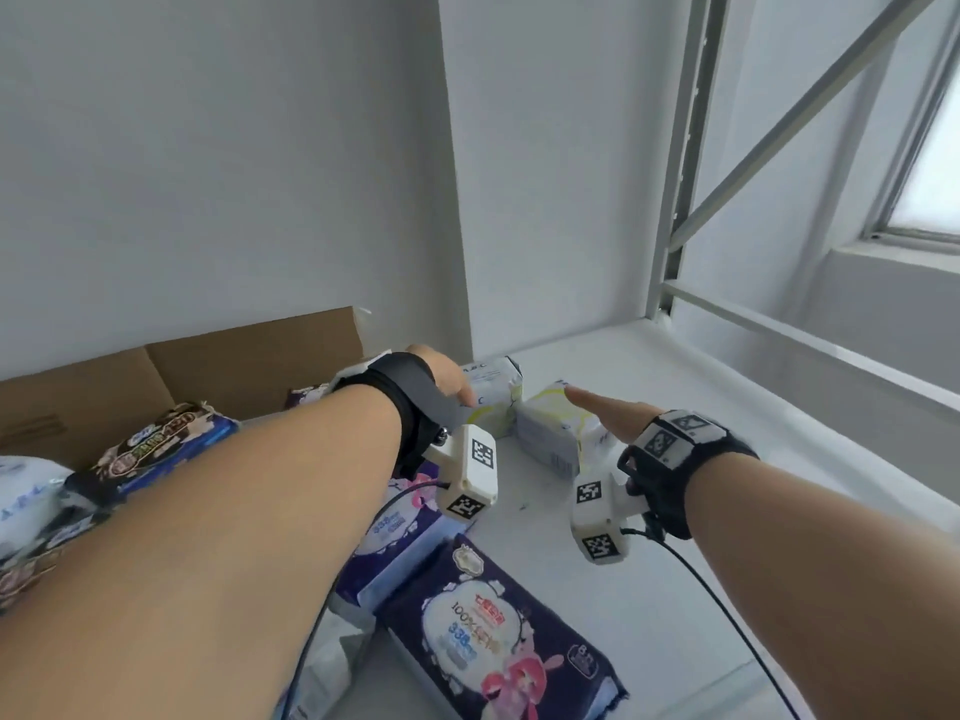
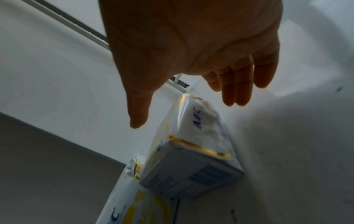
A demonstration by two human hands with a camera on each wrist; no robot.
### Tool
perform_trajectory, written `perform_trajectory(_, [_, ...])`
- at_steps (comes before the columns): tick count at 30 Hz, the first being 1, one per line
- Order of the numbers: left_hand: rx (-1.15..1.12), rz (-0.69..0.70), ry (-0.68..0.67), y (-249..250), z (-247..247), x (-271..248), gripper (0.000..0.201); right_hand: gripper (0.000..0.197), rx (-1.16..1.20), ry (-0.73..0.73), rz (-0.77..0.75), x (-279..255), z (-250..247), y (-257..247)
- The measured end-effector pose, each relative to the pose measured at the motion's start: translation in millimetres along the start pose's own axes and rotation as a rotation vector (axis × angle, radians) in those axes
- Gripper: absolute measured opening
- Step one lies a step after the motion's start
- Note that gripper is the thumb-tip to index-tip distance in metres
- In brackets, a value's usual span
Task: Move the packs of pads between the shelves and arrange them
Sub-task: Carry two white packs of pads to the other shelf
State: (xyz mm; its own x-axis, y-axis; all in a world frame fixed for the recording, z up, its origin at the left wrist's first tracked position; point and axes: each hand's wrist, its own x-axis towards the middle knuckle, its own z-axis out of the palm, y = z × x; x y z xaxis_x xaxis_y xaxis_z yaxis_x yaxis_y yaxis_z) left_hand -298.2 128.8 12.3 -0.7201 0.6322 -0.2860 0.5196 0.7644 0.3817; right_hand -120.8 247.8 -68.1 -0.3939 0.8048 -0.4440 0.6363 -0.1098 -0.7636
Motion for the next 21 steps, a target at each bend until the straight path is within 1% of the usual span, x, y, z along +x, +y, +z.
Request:
perform_trajectory(1, [0.035, 0.012, -0.026, 1, 4, 15, 0.055, 0.064, 0.069, -0.037, 0.016, 0, 4, -1])
perform_trajectory(3, [0.079, 0.031, -0.019, 0, 11, 29, 0.063, 0.053, 0.155, -0.080, 0.030, 2, 13, 0])
perform_trajectory(4, [0.081, 0.015, -0.032, 0, 14, 36, 0.068, 0.047, 0.181, -0.104, 0.041, 5, 16, 1])
perform_trajectory(6, [0.071, 0.014, -0.081, 1, 19, 47, 0.069, 0.045, 0.209, -0.141, 0.057, 9, 20, -1])
perform_trajectory(8, [0.063, 0.004, -0.108, 1, 24, 53, 0.068, 0.044, 0.208, -0.136, 0.060, 11, 22, -4])
perform_trajectory(10, [0.080, 0.013, -0.096, 1, 27, 56, 0.073, 0.040, 0.227, -0.142, 0.067, 16, 22, -5])
perform_trajectory(13, [0.034, 0.013, -0.032, 0, 32, 63, 0.078, 0.027, 0.270, -0.172, 0.067, 14, 29, -7])
perform_trajectory(14, [0.008, 0.011, -0.009, 0, 34, 65, 0.080, 0.030, 0.271, -0.155, 0.073, 15, 31, -8])
perform_trajectory(15, [-0.037, 0.003, 0.011, -2, 37, 68, 0.082, 0.040, 0.261, -0.124, 0.072, 15, 32, -9])
perform_trajectory(17, [-0.176, -0.024, 0.019, -3, 41, 69, 0.087, 0.074, 0.242, -0.096, 0.066, 16, 31, -8])
perform_trajectory(18, [-0.232, -0.032, 0.028, -4, 43, 70, 0.090, 0.082, 0.252, -0.101, 0.063, 18, 30, -5])
perform_trajectory(19, [-0.277, -0.040, 0.039, -4, 45, 69, 0.093, 0.082, 0.258, -0.104, 0.057, 20, 28, -1])
perform_trajectory(21, [-0.339, -0.036, 0.065, -5, 46, 65, 0.099, 0.065, 0.313, -0.068, 0.026, 17, 24, 7])
